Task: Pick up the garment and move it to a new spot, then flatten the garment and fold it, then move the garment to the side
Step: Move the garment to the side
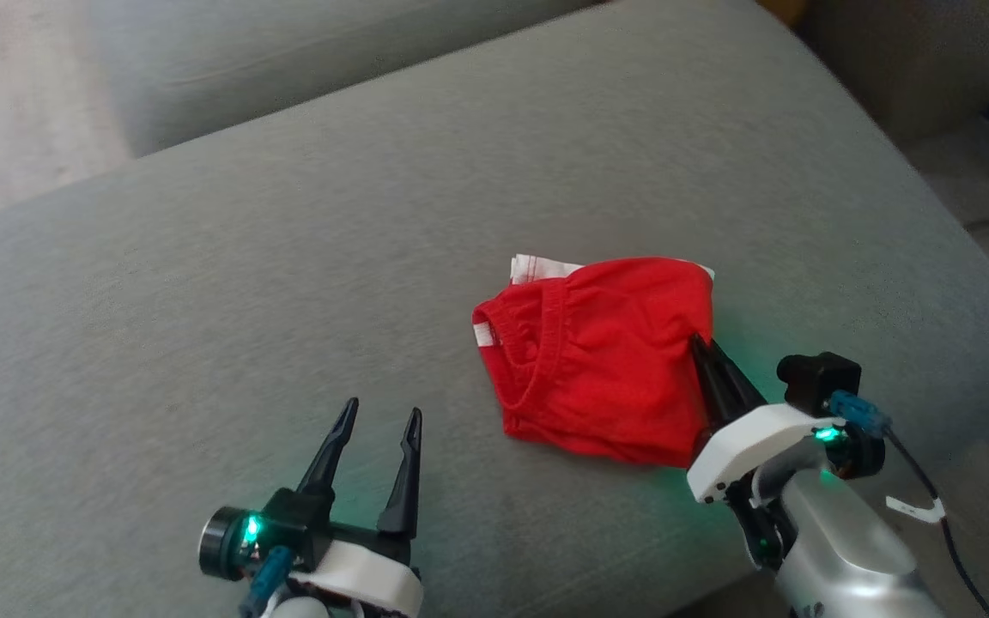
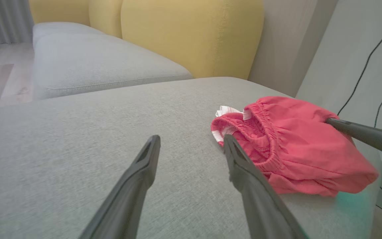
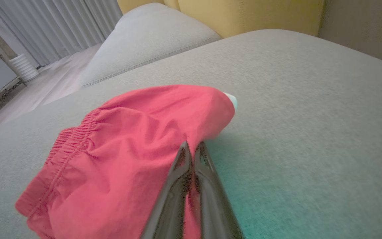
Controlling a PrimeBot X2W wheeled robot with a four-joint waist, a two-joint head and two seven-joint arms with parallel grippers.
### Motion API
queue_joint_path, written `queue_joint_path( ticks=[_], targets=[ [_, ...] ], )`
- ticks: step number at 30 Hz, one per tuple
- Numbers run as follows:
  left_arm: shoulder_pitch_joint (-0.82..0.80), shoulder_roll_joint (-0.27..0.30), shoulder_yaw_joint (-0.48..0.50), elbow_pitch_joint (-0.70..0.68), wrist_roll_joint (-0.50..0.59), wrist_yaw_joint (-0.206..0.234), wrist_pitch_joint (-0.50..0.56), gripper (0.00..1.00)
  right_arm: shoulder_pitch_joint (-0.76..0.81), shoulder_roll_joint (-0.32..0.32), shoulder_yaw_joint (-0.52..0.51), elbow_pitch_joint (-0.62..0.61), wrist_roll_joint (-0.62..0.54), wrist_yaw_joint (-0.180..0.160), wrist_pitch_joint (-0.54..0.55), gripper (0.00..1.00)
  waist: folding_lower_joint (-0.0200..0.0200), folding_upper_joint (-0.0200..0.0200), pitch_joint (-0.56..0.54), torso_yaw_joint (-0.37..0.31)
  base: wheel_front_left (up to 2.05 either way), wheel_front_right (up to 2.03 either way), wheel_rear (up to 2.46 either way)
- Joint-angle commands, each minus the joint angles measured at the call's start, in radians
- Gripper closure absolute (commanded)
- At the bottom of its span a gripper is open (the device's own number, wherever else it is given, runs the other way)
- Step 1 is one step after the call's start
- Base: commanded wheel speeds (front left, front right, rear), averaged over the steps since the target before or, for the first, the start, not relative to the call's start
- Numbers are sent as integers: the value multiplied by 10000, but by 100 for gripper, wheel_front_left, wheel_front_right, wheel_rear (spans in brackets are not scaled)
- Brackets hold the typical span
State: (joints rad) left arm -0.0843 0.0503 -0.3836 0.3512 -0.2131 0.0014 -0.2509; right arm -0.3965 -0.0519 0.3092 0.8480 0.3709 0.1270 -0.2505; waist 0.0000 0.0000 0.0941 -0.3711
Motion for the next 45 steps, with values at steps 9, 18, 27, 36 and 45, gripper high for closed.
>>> queue_joint_path(
  ticks=[9, 18, 27, 36, 45],
  targets=[
    [-455, -1, 619, -211, 163, 44, -109, 0, -1111, 16, -366, -8, -1091, 37, -97, 100, 0, 0, 672, 17, 0, 0, 0],
    [-568, -1, 1118, -194, 635, -222, -109, 0, -3180, -1374, -2063, 985, -3482, 37, 500, 100, 0, 0, 1358, 1268, 0, 0, 0],
    [-805, -1, 1298, -457, 724, -280, -109, 0, -4291, -3141, -3851, 1716, -5235, 37, 1182, 100, 0, 0, 1899, 1981, 0, 0, 0],
    [-829, -1, 1487, -636, 866, -350, -109, 0, -4637, -3660, -5190, 1557, -6636, 37, 1305, 100, 0, 0, 2103, 2088, 0, 0, 0],
    [-1017, -1, 1761, -567, 990, -28, -109, 0, -5040, -2754, -6072, 1225, -6742, 37, 330, 0, 0, 0, 2122, 2067, 0, 0, 0]
  ],
)
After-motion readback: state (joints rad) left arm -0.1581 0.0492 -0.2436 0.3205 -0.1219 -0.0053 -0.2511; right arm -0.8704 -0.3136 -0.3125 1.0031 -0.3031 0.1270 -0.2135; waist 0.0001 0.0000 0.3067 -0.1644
